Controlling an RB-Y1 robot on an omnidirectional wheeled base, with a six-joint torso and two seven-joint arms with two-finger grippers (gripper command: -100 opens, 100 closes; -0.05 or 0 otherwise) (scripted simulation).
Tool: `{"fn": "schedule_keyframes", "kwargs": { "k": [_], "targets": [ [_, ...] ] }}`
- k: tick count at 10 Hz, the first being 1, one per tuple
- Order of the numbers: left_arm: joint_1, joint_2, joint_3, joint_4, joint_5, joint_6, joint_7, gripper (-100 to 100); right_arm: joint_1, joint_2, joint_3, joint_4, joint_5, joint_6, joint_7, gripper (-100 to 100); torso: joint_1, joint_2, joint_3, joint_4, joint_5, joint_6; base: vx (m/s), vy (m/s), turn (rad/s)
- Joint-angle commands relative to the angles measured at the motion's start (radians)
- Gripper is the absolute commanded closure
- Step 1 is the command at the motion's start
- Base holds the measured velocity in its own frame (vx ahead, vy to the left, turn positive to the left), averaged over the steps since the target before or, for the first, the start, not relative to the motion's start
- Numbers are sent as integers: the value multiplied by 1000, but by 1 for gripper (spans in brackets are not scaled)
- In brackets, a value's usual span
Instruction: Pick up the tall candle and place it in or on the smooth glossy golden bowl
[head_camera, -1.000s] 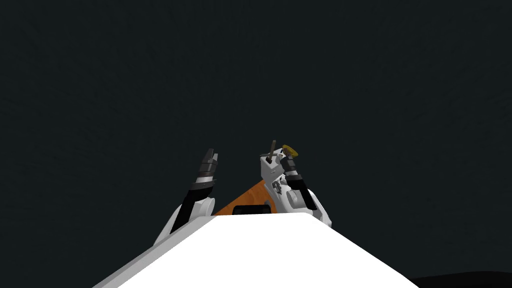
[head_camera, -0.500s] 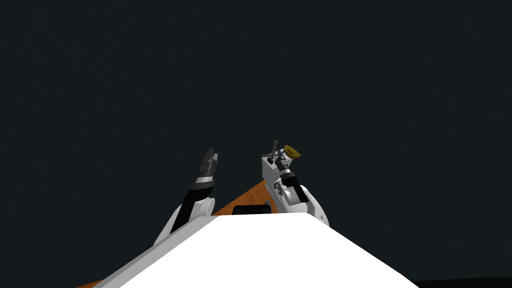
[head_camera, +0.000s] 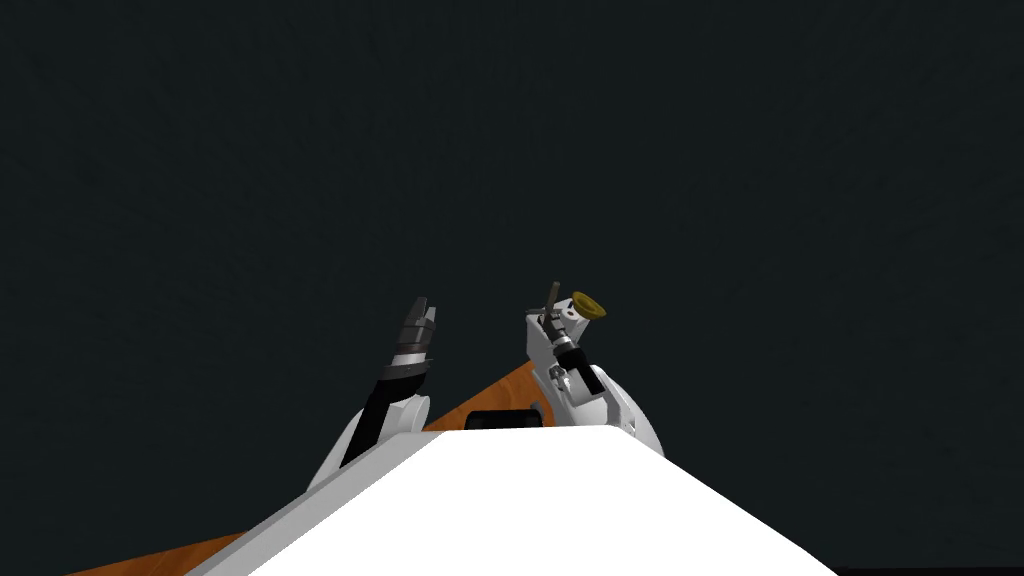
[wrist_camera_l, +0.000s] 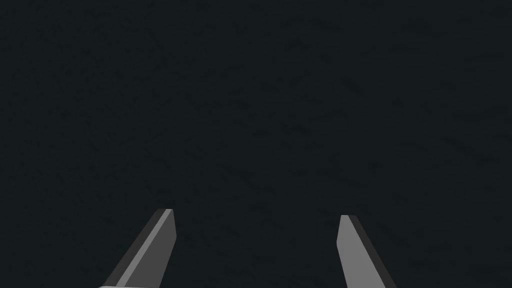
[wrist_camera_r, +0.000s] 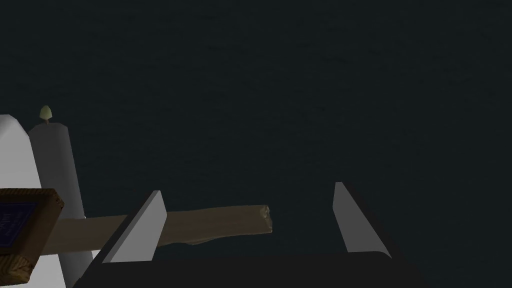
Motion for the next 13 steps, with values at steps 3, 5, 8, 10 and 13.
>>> {"fn": "schedule_keyframes", "kwargs": {
  "k": [3, 5, 8, 10, 13],
  "targets": [
    [0, 0, 0, 0, 0, 0, 0, 0, -46, -22, 51, 38, 22, 93, -20, -100, 0, 0, 0, 0, 0, 0, -6, -4, 34],
    [0, 0, 0, 0, 0, 0, 0, 0, -46, -22, 51, 38, 22, 127, -20, -100, 0, 0, 0, 0, 0, 0, -8, -7, 41],
    [0, 0, 0, 0, 0, 0, 0, 0, -79, -37, 86, 67, 38, 200, -33, -100, -1, 1, 0, 0, 0, 0, -10, -9, 39],
    [0, 0, 0, 0, 0, 0, 0, 0, -113, -52, 122, 96, 54, 273, -46, -100, 0, 0, 0, 0, 0, 0, -14, -10, 49],
    [0, 0, 0, 0, 0, 0, 0, 0, -147, -68, 159, 127, 70, 350, -59, -100, -1, 1, 1, 0, 0, 1, -11, -9, 39]
  ]
}}
